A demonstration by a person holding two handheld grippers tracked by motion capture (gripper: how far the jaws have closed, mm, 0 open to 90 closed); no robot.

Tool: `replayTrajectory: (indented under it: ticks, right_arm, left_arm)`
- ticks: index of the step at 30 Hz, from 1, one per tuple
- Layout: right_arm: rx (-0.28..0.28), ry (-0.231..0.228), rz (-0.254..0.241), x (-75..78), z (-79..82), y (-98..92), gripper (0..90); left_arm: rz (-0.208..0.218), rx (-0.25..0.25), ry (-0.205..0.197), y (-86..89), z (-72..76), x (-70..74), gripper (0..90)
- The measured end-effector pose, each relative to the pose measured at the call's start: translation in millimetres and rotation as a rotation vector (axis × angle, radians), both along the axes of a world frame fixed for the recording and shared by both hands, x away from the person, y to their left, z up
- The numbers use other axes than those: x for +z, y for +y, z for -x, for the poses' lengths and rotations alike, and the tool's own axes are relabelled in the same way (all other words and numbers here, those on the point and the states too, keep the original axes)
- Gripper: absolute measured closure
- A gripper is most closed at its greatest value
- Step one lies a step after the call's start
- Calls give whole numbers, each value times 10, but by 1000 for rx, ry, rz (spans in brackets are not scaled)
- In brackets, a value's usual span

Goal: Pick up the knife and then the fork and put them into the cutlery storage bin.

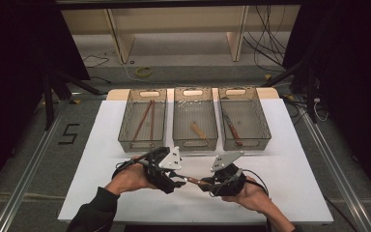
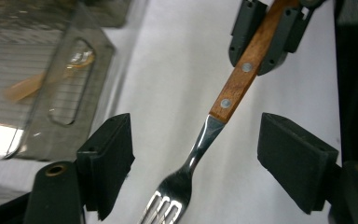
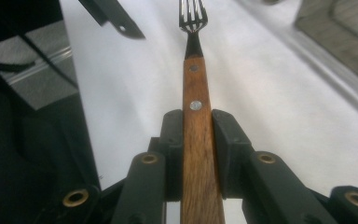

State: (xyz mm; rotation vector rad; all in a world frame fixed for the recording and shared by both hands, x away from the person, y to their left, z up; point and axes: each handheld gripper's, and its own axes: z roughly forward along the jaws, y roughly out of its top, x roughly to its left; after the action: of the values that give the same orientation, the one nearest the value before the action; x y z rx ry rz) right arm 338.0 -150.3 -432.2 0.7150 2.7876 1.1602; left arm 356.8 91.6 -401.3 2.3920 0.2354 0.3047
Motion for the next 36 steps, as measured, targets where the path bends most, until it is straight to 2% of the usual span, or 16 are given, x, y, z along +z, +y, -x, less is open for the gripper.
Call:
replayTrajectory:
  ticks: [3,7,10,13,19,22,27,30,32,36]
  right_arm:
    - [-23,-9,-15,37,-22,-51,760]
    - [-63,-19,-36,104,-59,-133,759]
    - [-89,-27,-59,160,-91,-211,760]
    - [-113,-43,-82,233,-119,-291,760]
    - [-161,-83,-132,425,-161,-462,760]
    - [-198,-108,-151,519,-202,-557,760]
    - [-270,-132,-179,604,-337,-701,760]
    - [-318,-136,-190,617,-438,-790,760]
    - [-352,-138,-192,609,-510,-844,760]
    - [-407,-134,-187,576,-655,-930,760]
  left_arm:
    - [36,27,5,75,-4,-2,236]
    - [109,65,20,177,5,-3,230]
    - [150,102,11,241,15,-24,223]
    - [201,136,42,310,14,-62,207]
    - [266,198,68,421,7,-177,193]
    - [292,224,75,471,10,-226,191]
    - [327,250,58,549,54,-298,191]
    - [356,265,73,614,71,-340,203]
    - [351,262,76,642,87,-365,220]
    - [370,275,78,684,105,-392,197]
